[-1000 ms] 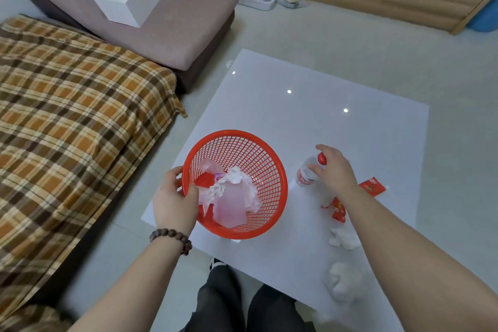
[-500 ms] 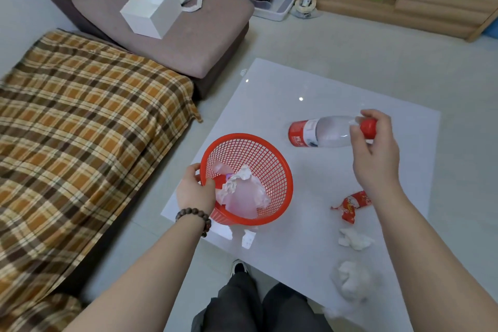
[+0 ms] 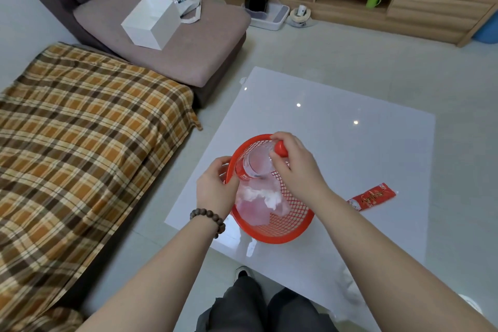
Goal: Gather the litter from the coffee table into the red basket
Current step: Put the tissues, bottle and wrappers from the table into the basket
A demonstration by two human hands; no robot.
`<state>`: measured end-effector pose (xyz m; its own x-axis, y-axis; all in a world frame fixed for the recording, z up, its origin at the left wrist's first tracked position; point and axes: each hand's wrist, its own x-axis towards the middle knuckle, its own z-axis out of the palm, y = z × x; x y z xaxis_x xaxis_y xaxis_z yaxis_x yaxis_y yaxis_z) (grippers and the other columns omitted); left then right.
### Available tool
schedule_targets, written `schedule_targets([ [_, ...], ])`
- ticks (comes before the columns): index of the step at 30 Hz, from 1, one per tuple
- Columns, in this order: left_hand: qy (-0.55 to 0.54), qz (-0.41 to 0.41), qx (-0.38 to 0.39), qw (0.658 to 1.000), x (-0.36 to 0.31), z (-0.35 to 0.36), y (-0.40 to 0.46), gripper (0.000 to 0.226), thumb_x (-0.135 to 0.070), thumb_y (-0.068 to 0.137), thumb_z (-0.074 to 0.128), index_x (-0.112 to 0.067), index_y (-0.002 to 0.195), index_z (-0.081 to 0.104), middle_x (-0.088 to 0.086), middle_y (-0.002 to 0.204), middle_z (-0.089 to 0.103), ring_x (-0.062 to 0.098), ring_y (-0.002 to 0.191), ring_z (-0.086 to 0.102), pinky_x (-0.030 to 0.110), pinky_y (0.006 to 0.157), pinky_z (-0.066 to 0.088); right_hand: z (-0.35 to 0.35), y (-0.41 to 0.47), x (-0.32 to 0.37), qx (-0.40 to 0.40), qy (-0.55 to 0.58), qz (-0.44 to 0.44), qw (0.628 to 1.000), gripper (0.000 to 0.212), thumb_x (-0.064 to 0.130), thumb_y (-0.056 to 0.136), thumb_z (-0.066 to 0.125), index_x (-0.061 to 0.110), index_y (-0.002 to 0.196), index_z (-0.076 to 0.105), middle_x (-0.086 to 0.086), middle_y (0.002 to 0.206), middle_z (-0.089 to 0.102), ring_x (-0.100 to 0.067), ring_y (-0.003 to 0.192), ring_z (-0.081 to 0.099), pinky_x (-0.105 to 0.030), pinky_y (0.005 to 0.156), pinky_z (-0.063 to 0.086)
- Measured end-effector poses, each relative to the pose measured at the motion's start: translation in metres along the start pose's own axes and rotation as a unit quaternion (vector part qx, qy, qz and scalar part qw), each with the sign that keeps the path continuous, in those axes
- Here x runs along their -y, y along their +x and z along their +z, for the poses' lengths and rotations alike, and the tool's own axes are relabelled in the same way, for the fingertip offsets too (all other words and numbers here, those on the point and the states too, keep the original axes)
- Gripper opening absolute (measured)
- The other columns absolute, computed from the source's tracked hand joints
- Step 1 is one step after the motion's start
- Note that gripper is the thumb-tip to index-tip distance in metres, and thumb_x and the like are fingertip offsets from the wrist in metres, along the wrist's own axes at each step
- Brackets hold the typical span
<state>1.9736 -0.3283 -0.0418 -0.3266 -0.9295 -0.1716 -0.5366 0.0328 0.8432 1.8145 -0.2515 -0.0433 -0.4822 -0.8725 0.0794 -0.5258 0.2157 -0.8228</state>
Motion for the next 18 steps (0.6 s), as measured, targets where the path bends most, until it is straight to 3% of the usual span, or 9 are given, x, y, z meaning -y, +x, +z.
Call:
schedule_targets([
  [2, -0.003, 0.012, 0.013, 1.000, -0.003, 0.001, 0.001, 0.030, -0.017, 0.082, 0.062, -0.046, 0.089, 0.057, -0.026, 0.082, 0.064, -0.010, 0.074, 0.061, 0.012, 0.059, 0.049, 0.009, 0.001, -0.006, 0.039, -0.038, 0.010, 0.998, 0.038, 0.017, 0.091, 0.054, 0.017, 0.128, 0.048, -0.006, 0.130, 0.053, -0.021, 0.117, 0.051, -0.027, 0.094, 0.039],
  [4, -0.015, -0.003, 0.015, 1.000, -0.005, 0.004, 0.002, 0.031, -0.012, 0.081, 0.060, -0.042, 0.091, 0.058, -0.017, 0.083, 0.067, 0.000, 0.067, 0.065, 0.023, 0.057, 0.054, 0.016, 0.000, -0.011, 0.049, -0.061, 0.034, 0.996, 0.043, 0.019, 0.093, 0.053, 0.018, 0.134, 0.043, -0.007, 0.137, 0.048, -0.023, 0.123, 0.048, -0.030, 0.097, 0.040],
  [7, -0.002, -0.028, 0.011, 1.000, -0.006, 0.009, 0.004, 0.026, -0.013, 0.083, 0.057, -0.035, 0.096, 0.057, -0.010, 0.087, 0.065, 0.010, 0.068, 0.067, 0.036, 0.058, 0.058, 0.015, 0.001, -0.019, 0.027, -0.070, 0.062, 0.995, 0.051, 0.025, 0.093, 0.054, 0.023, 0.140, 0.036, -0.006, 0.143, 0.042, -0.023, 0.128, 0.045, -0.032, 0.100, 0.040],
  [13, 0.021, -0.037, 0.022, 0.999, -0.008, 0.019, 0.015, 0.022, -0.019, 0.085, 0.057, -0.032, 0.102, 0.053, 0.000, 0.098, 0.064, 0.021, 0.075, 0.068, 0.042, 0.063, 0.058, -0.020, -0.014, -0.046, -0.027, -0.066, 0.069, 0.995, 0.068, 0.033, 0.085, 0.065, 0.023, 0.144, 0.031, -0.006, 0.146, 0.035, -0.022, 0.134, 0.036, -0.035, 0.108, 0.034],
  [18, 0.054, -0.037, 0.017, 0.998, -0.013, 0.040, 0.026, 0.028, -0.023, 0.087, 0.059, -0.024, 0.114, 0.055, 0.006, 0.112, 0.063, 0.022, 0.089, 0.065, 0.043, 0.071, 0.057, -0.061, -0.047, -0.120, -0.077, -0.082, 0.186, 0.976, 0.069, 0.037, 0.085, 0.065, 0.023, 0.144, 0.032, -0.008, 0.147, 0.034, -0.023, 0.135, 0.034, -0.037, 0.108, 0.032],
])
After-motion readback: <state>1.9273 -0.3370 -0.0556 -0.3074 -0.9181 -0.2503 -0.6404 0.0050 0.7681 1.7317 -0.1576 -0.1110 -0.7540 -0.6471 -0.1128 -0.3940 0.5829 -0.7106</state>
